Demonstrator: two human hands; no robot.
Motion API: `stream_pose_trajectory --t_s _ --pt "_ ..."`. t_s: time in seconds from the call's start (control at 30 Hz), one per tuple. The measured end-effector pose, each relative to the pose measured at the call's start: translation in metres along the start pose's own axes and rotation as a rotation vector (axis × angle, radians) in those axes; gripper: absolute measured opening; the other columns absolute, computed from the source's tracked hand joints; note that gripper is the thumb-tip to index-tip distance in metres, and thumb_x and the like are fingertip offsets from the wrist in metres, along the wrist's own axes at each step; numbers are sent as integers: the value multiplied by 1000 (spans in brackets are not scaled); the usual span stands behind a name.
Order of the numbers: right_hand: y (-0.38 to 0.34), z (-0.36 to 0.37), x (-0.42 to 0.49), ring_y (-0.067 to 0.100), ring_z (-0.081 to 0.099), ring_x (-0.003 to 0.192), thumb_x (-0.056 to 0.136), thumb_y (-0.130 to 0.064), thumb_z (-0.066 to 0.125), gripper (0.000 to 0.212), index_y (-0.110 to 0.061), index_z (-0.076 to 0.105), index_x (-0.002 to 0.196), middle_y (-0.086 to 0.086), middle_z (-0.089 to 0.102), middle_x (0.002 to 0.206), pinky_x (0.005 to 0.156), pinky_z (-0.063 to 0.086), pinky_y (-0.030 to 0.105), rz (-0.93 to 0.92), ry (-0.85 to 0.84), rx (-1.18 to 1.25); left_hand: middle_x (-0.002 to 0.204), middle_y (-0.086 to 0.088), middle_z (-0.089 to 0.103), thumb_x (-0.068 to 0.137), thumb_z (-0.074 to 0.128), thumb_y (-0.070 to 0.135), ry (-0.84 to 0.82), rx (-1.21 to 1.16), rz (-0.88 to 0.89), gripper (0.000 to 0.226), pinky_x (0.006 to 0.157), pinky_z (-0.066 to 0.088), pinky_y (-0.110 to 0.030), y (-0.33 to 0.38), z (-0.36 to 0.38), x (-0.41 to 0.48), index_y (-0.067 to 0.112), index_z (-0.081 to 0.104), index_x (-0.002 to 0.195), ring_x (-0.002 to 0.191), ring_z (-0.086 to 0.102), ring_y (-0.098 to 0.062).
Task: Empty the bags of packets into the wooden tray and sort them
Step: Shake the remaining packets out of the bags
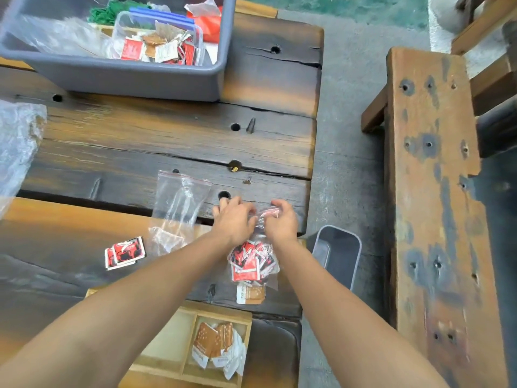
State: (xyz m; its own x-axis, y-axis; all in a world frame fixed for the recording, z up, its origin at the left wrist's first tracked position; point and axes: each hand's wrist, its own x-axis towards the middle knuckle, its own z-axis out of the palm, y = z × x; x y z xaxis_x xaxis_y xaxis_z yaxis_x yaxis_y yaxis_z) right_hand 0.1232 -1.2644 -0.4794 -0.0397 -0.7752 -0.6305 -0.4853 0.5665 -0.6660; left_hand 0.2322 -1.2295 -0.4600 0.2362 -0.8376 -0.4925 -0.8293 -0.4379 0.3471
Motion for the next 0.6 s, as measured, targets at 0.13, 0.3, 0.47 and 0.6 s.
stream_pose_trajectory --t_s 0.13,0.3,0.47,0.6 --pt "2 -5 -6 22 66 94 91 -4 62 46 -31 56 128 6 66 116 89 57 42 -42 -84 66 102 5 57 93 57 37 8 -102 6 10 99 36 -45 -7 -2 -13 28 52 91 102 54 -19" --pt "-7 -14 -27 20 63 86 93 -3 58 44 -24 55 131 7 65 117 72 54 32 -138 -148 32 86 2 67 94 60 29 34 -361 -59 16 79 50 -34 -8 -17 -42 22 55 107 85 64 -21" --pt "-25 -18 -70 25 65 99 92 -6 57 40 -16 57 131 0 62 101 89 54 40 -335 -145 -206 78 5 69 95 60 15 71 -399 -85 14 59 41 -20 -12 -38 -81 23 67 87 74 63 -13" --pt "-32 -14 -113 22 52 118 92 -21 64 44 -20 52 134 2 61 118 102 44 41 -458 -51 -395 81 5 66 93 66 16 166 -398 -138 11 71 42 -23 -15 -53 -116 22 67 84 77 60 -12"
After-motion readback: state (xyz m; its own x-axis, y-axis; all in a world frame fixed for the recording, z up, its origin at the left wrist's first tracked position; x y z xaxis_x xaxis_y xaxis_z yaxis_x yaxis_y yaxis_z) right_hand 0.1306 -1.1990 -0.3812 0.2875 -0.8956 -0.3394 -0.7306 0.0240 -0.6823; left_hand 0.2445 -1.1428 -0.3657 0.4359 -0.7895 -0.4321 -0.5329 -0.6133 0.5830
